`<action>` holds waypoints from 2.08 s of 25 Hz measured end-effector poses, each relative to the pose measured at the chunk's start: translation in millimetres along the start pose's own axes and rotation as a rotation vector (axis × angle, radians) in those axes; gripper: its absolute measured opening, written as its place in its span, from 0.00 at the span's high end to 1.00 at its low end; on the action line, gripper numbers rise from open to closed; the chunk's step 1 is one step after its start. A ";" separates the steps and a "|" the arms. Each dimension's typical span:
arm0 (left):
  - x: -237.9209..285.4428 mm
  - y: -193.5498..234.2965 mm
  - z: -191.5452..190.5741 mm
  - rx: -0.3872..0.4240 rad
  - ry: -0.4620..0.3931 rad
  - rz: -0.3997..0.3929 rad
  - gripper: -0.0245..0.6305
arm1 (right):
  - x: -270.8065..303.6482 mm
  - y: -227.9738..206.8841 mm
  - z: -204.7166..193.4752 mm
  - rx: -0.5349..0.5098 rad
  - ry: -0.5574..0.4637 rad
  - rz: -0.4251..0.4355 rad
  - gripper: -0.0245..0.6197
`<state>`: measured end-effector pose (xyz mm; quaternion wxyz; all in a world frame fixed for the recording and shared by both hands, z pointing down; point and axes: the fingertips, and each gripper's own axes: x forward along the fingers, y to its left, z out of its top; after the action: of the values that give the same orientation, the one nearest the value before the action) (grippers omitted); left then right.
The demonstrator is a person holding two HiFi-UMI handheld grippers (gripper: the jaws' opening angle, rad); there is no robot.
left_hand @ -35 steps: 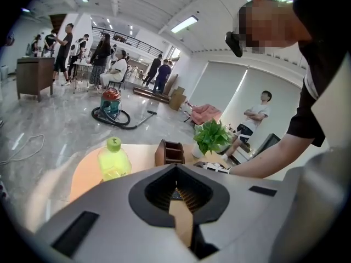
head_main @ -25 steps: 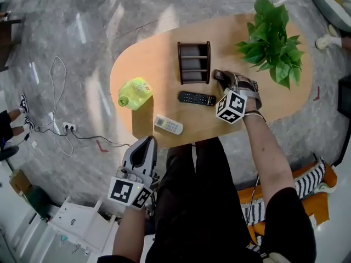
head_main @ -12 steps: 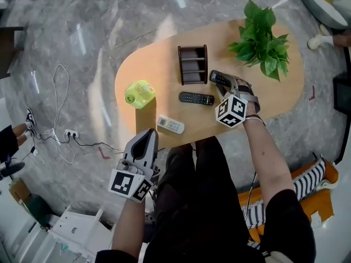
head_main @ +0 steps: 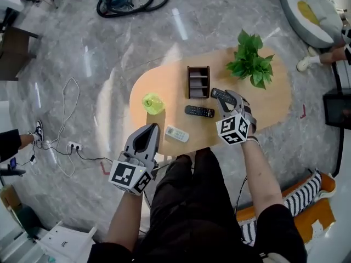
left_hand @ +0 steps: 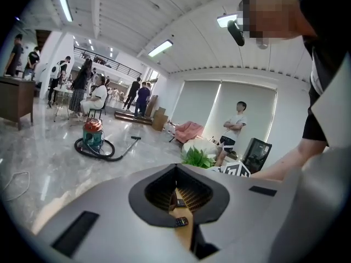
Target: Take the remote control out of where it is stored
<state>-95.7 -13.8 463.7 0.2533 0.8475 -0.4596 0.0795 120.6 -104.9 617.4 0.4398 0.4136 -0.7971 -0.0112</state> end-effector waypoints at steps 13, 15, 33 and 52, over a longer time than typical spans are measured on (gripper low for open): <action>-74.9 -21.7 74.3 0.091 -0.117 -0.003 0.96 | -199.7 -57.6 72.6 0.524 -0.295 -0.189 0.79; -76.6 -31.3 88.4 0.112 -0.148 -0.013 0.96 | -227.2 -72.2 76.5 0.614 -0.347 -0.208 0.83; -110.0 -167.8 134.8 0.177 -0.336 0.043 0.96 | -370.4 -96.4 79.6 0.650 -0.613 -0.062 0.93; -97.7 -184.8 139.2 0.169 -0.347 0.022 0.95 | -379.4 -93.8 100.8 0.598 -0.668 -0.015 0.95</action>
<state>-13.1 71.5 242.3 0.0972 0.8616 -0.4975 -0.0268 212.7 52.4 257.4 0.0193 0.5019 -0.8606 0.0839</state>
